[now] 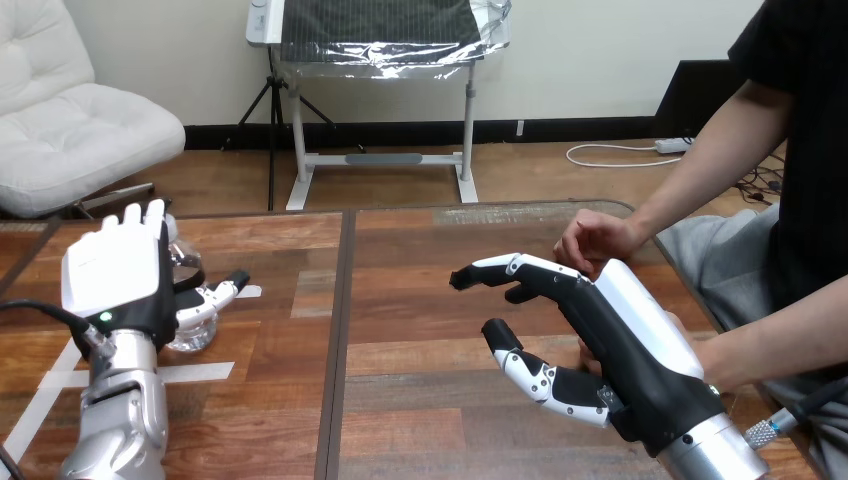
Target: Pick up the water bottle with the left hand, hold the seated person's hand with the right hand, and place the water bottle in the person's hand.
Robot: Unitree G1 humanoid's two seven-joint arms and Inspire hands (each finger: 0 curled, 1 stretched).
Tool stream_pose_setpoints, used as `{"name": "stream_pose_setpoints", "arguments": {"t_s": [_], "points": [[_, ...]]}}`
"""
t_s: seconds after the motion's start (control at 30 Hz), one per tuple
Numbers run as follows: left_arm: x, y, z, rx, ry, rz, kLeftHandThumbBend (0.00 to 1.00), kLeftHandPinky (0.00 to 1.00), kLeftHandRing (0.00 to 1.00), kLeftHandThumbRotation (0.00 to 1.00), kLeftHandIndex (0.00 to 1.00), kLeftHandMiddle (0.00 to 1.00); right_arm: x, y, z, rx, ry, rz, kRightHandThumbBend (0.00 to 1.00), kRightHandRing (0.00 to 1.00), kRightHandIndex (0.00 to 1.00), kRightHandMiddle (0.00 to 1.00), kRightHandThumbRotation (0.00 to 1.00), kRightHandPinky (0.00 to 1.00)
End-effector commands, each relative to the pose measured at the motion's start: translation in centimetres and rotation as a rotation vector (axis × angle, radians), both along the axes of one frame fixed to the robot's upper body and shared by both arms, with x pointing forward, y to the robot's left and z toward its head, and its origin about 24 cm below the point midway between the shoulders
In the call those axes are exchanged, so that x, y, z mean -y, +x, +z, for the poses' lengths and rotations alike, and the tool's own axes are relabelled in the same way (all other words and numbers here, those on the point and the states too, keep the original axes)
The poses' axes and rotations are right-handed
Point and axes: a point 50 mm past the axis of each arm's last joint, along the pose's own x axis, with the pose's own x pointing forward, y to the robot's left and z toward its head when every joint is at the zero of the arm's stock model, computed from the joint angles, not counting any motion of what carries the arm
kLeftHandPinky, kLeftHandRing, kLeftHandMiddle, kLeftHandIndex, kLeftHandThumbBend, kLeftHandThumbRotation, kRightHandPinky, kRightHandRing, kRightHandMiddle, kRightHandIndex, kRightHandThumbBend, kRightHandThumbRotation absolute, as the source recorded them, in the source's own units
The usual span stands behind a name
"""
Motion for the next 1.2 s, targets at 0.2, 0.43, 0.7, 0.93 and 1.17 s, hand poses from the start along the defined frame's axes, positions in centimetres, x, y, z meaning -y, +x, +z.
{"name": "stream_pose_setpoints", "arguments": {"t_s": [0.2, 0.43, 0.7, 0.93, 1.17], "points": [[0.20, 1.99, 2.45, 0.044, 0.140, -0.027, 0.67, 1.00, 1.00, 1.00, 0.99, 1.00, -0.02, 0.82, 2.11, 0.107, 0.012, 0.011, 0.17, 0.79, 0.71, 0.77, 0.00, 0.73], [0.39, 2.23, 2.52, 0.033, 0.163, -0.024, 0.67, 1.00, 1.00, 1.00, 1.00, 1.00, 0.02, 0.78, 2.08, 0.105, 0.013, 0.013, 0.18, 0.79, 0.71, 0.77, 0.00, 0.73], [0.57, 2.35, 2.68, 0.054, 0.161, -0.031, 0.66, 1.00, 1.00, 1.00, 1.00, 1.00, 0.08, 0.75, 2.11, 0.103, 0.010, 0.010, 0.17, 0.79, 0.71, 0.77, 0.00, 0.73], [0.74, 2.50, 2.80, 0.031, 0.159, -0.021, 0.67, 1.00, 1.00, 1.00, 1.00, 1.00, 0.09, 0.72, 2.14, 0.100, 0.003, 0.008, 0.17, 0.79, 0.71, 0.77, 0.00, 0.73], [0.89, 2.40, 2.87, 0.041, 0.153, -0.025, 0.67, 1.00, 1.00, 1.00, 1.00, 1.00, 0.07, 0.73, 2.14, 0.095, 0.004, 0.006, 0.17, 0.79, 0.71, 0.77, 0.00, 0.73]]}}
